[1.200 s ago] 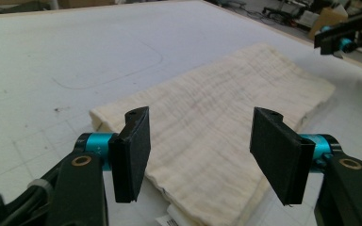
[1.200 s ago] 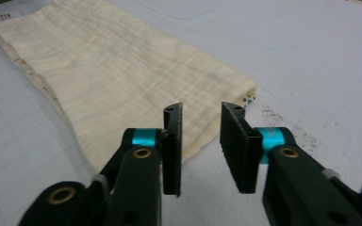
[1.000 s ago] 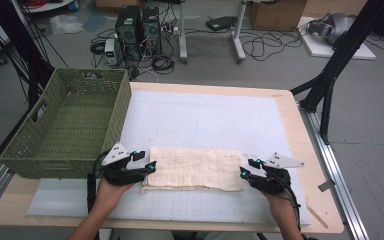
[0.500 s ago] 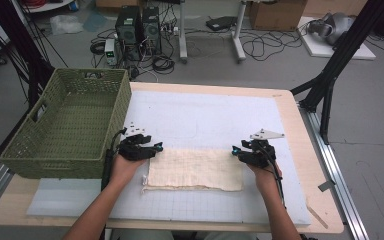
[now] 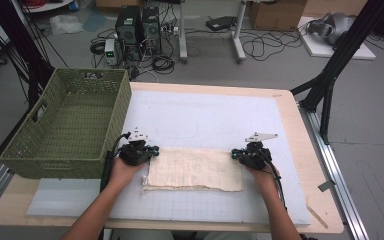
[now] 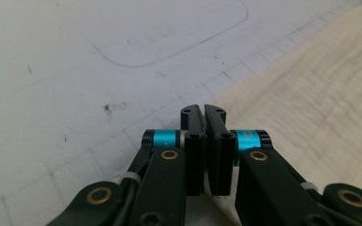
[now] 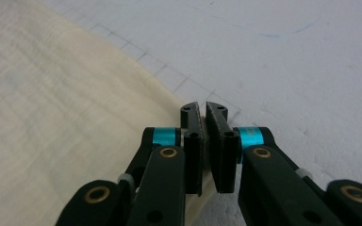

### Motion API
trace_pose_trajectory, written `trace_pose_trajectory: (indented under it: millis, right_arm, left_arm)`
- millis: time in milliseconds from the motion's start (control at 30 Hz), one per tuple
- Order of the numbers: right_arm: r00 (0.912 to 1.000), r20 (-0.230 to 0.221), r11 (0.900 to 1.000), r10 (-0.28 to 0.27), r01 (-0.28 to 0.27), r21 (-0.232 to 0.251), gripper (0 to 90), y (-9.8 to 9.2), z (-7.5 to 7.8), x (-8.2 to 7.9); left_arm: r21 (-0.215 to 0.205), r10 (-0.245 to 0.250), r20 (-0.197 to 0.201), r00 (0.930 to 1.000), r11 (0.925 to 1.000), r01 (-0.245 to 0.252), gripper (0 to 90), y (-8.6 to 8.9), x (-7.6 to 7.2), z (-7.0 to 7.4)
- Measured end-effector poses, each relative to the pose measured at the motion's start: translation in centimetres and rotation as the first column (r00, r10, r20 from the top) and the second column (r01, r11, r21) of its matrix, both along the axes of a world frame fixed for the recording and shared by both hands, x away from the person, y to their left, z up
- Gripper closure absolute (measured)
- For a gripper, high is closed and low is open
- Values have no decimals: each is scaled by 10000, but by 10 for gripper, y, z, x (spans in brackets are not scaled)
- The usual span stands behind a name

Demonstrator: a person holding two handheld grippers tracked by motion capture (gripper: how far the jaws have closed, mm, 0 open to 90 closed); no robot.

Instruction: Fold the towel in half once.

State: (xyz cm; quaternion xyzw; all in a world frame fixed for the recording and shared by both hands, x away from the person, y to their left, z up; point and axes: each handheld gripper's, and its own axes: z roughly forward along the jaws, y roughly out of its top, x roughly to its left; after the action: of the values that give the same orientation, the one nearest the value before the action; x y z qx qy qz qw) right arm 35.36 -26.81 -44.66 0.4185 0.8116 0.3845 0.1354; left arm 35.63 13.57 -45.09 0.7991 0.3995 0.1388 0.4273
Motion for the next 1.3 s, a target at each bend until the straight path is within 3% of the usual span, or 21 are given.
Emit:
trace_pose_trajectory:
  millis: [133, 167, 200, 233, 333, 433, 500, 600, 733, 767, 800, 833, 867, 933, 1033, 1167, 1300]
  right_arm:
    - [9989, 453, 9988, 102, -80, -486, 863, 1, 4, -4]
    - [9965, 827, 9984, -93, 139, -555, 863, 1, 8, -5]
    - [9965, 827, 9984, -93, 139, -555, 863, 1, 8, -5]
    - [9921, 1223, 9968, -275, 364, -711, 863, 1, 10, -3]
    - [9872, 1512, 9947, -500, 628, -811, 862, 2, 12, 3]
    - [9844, 1620, 9943, -690, 811, -688, 861, 2, 12, 9]
    - [9831, 1611, 9926, -872, 995, -700, 861, 4, 11, 16]
    - [9799, 1638, 9894, -1135, 1264, -709, 860, 7, 12, 26]
    - [9740, 1692, 9803, -1508, 1693, -1012, 858, 16, 14, 35]
    - [9717, 1714, 9758, -1626, 1841, -1178, 819, 18, 13, 37]
    - [9717, 1714, 9758, -1626, 1841, -1178, 819, 18, 13, 37]
    - [9672, 1810, 9723, -1781, 2012, -1187, 731, 18, 13, 37]
    - [9631, 1806, 9693, -1994, 2209, -1076, 651, 17, 13, 36]
    - [9620, 1629, 9706, -2190, 2319, -642, 543, 10, 18, 31]
    - [9647, 1610, 9762, -2083, 2152, -262, 497, 2, 24, 24]
    - [9674, 1712, 9812, -1869, 1923, -154, 464, -3, 27, 13]
    - [9738, 1809, 9896, -1381, 1431, -146, 455, -7, 30, -6]
  left_arm:
    - [-431, 429, 718, 9965, 9983, -399, 867, 2, -1, 5]
    - [-664, 684, 958, 9930, 9959, -622, 867, 2, 2, 9]
    - [-664, 684, 958, 9930, 9959, -622, 867, 2, 2, 9]
    - [-687, 731, 1037, 9919, 9954, -662, 868, 2, 3, 11]
    - [-602, 891, 1281, 9878, 9948, -819, 867, -3, 10, 16]
    - [-548, 1142, 1262, 9854, 9926, -1080, 867, -6, 20, 17]
    - [-701, 1435, 1419, 9794, 9884, -1347, 866, -7, 24, 15]
    - [-686, 1745, 1244, 9768, 9836, -1670, 866, -7, 29, 10]
    - [-398, 1674, 1368, 9763, 9857, -1635, 858, -10, 30, 5]
    - [-406, 1662, 1343, 9769, 9859, -1621, 777, -10, 30, 5]
    - [-478, 1715, 1234, 9774, 9848, -1668, 777, -9, 30, 5]
    - [-569, 1721, 1110, 9788, 9844, -1666, 654, -7, 30, 6]
    - [-617, 1699, 1023, 9801, 9845, -1642, 654, -5, 29, 6]
    - [-749, 1676, 859, 9821, 9841, -1613, 511, -1, 27, 9]
    - [-1151, 1668, 726, 9833, 9807, -1579, 483, 4, 21, 11]
    - [-1491, 1470, 584, 9874, 9793, -1369, 457, 6, 11, 12]
    - [-1494, 873, 357, 9955, 9855, -810, 391, 4, 1, 17]
